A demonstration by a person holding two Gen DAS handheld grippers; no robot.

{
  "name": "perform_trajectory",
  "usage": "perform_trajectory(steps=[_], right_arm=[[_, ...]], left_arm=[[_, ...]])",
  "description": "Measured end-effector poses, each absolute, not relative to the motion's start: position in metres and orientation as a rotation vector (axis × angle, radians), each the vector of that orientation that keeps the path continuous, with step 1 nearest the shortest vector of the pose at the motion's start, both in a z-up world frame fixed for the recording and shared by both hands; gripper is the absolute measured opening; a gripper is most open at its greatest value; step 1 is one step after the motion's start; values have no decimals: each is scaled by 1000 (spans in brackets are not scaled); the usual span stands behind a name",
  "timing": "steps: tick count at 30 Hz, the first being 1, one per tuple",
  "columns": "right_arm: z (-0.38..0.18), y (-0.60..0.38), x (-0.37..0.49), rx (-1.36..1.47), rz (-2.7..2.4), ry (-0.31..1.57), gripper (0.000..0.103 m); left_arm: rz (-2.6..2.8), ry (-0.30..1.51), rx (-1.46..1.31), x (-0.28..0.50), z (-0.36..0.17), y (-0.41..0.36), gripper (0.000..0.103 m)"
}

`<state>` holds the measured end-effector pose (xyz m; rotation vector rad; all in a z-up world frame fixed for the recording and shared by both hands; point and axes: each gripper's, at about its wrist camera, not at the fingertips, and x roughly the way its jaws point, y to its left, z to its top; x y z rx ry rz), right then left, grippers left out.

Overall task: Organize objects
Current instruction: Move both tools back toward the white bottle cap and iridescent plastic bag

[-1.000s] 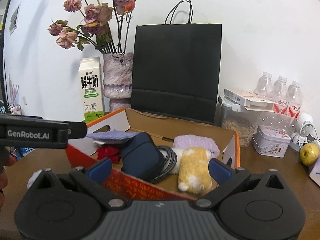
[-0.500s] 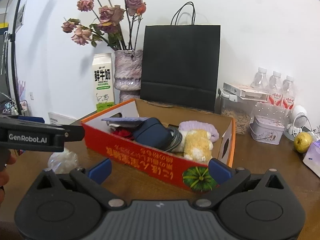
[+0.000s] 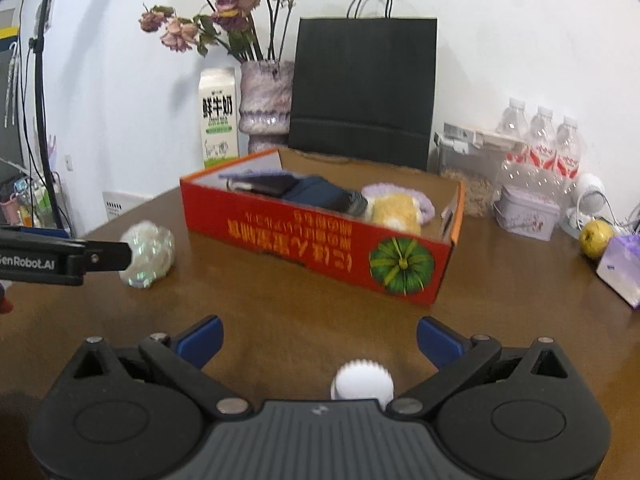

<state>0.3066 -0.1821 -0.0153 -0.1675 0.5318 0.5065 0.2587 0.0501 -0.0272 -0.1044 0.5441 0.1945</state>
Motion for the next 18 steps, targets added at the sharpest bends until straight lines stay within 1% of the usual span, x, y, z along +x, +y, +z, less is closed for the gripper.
perform_trajectory(steps=[7,18], right_arm=[[-40,-194,296,-158,490,595,103],[-48,-202,301,-106,450,633,103]], left_arm=[[187,573,-125,242,-44,61,103],[186,583,-136,236,-51,63,103]])
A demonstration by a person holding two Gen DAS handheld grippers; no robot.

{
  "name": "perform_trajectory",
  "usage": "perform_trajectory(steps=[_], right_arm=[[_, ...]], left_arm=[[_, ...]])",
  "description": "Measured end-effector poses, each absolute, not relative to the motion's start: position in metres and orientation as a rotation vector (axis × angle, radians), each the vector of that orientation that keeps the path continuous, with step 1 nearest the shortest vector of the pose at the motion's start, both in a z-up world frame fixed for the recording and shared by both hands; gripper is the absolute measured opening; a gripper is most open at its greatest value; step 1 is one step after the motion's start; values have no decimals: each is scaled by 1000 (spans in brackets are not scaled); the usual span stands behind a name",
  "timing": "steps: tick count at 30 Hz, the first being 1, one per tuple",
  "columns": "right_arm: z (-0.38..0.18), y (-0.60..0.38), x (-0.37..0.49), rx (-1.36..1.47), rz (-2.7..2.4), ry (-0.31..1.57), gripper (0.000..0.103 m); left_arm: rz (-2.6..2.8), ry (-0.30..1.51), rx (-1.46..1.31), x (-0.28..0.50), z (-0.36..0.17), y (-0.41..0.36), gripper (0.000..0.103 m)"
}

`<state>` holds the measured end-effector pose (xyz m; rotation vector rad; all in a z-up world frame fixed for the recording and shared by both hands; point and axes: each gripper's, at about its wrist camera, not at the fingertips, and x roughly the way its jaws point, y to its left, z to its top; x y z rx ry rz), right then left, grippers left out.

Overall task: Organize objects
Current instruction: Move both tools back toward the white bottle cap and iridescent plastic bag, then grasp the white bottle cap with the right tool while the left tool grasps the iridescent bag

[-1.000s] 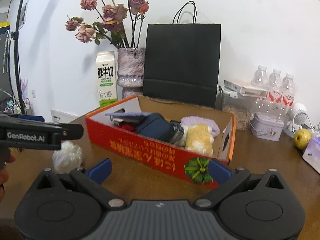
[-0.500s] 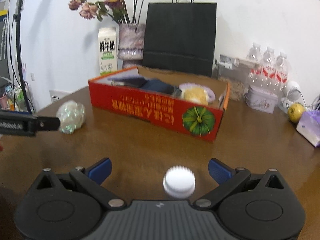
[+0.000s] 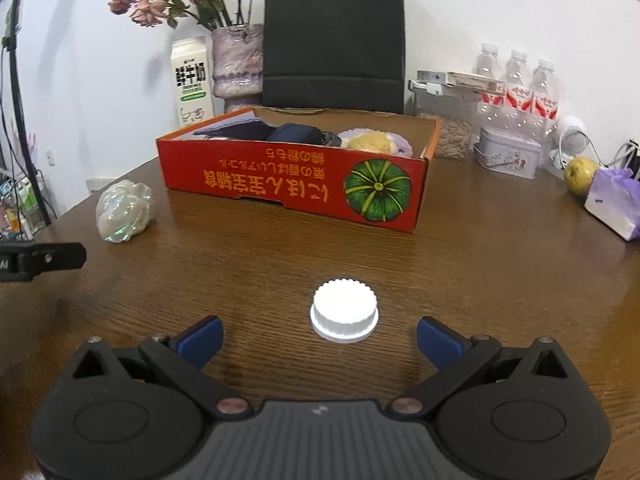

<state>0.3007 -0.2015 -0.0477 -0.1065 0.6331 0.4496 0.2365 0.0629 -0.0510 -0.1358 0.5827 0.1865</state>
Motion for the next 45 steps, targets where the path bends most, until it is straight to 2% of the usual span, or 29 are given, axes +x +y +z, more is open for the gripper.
perform_trajectory(steps=[5,18,22,28,32,45], right_arm=[[-52,-206,311,-71,425,687,103],[-54,-194,313,-114,373,691,102],[-51,-192,311,-119,378,660,80],[-49,-190,309,-122,401,643,58],[-48,-187,307,-135,405,625,35],[-43,-190,303,-122,418,578,35]], left_arm=[[181,595,-140,237,-53,63,103],[183,599,-146,236,-54,63,103],[188,601,-147,236,-55,63,103],[188,602,-148,236,-55,64,103],[188,602,-148,236,-55,64,103],[198,612,-153,241,-57,65,103]])
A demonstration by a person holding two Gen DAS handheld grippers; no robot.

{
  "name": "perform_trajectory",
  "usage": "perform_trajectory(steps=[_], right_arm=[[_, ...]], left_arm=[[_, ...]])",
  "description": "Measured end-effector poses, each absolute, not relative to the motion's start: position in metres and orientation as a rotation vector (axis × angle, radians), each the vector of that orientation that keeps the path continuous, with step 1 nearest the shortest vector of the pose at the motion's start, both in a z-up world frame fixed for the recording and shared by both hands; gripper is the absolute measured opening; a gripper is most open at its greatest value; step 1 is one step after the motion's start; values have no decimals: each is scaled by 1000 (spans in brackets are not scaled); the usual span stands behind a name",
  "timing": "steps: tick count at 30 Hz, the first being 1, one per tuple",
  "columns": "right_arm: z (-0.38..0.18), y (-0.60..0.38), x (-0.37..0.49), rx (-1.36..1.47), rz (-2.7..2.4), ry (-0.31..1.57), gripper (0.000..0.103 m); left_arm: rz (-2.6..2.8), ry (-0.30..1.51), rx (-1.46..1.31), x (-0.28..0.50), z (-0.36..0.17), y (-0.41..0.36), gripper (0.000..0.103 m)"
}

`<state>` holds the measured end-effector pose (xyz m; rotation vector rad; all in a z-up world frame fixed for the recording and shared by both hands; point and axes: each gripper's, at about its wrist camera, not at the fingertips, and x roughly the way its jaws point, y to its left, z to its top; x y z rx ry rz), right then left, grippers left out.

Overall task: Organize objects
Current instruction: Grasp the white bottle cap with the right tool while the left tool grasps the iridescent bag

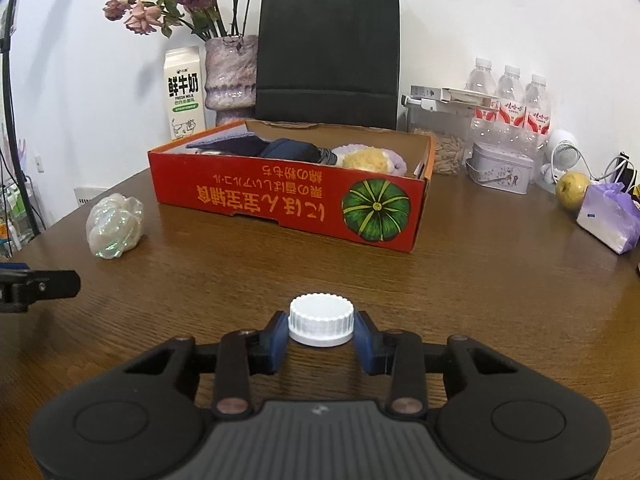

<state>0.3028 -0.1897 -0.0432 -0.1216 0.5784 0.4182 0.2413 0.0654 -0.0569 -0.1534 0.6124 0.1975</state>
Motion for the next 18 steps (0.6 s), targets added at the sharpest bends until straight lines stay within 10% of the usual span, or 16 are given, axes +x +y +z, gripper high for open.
perform_trajectory(steps=[15,16,17,18], right_arm=[[-43,-190,303,-110,430,580,35],[-43,-190,303,-110,430,581,35],[-43,-190,304,-110,431,582,35],[-44,-190,304,-109,432,585,35]], left_arm=[[333,639,-60,326,-51,72,102],[313,629,-69,328,-53,74,85],[279,633,-80,328,-54,75,41],[236,654,-99,327,-55,77,34]])
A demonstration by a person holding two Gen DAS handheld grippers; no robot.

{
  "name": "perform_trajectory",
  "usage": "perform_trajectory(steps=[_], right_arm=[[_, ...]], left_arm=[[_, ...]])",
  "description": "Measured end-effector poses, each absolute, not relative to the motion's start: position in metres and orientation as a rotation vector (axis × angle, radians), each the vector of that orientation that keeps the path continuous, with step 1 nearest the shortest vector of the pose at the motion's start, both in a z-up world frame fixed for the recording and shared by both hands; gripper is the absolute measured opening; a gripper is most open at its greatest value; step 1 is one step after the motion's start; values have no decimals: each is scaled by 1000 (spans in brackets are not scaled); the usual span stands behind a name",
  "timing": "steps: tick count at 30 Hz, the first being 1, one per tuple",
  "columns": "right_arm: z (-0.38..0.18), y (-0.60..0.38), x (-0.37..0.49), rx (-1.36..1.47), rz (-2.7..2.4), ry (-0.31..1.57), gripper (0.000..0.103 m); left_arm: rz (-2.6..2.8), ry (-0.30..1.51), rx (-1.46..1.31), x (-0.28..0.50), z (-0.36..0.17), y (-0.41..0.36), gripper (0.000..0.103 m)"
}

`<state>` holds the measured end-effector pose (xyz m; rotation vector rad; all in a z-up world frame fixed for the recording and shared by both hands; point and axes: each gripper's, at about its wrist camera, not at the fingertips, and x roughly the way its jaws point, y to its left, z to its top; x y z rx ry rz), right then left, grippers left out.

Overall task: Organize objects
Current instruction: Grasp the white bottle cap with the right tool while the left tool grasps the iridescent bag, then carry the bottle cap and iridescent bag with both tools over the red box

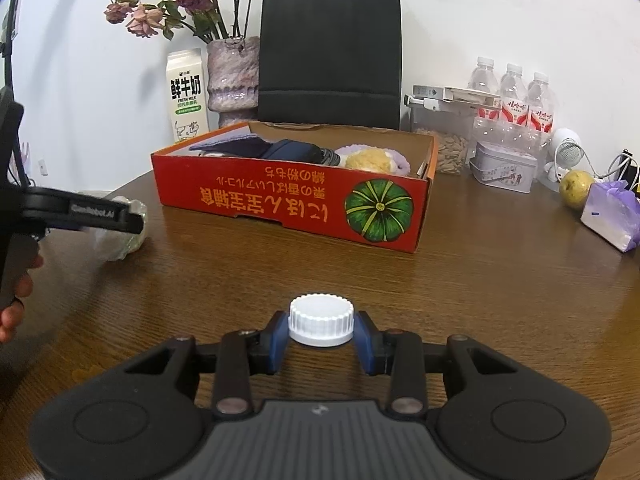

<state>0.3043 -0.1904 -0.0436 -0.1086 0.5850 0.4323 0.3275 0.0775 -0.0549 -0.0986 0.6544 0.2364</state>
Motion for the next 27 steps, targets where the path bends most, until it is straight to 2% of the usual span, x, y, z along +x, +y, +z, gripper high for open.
perform_trajectory(steps=[11,19,21,25,27], right_arm=[[-44,-190,304,-108,435,588,35],[-45,-190,305,-104,436,601,35],[-46,-190,307,-100,440,615,37],[-48,-187,316,-87,435,640,51],[-48,-183,320,-91,428,642,51]], left_arm=[[29,634,-62,256,-52,40,35],[15,634,-72,251,-57,36,35],[16,634,-72,251,-57,36,36],[17,631,-73,251,-57,38,36],[16,631,-76,251,-57,39,36]])
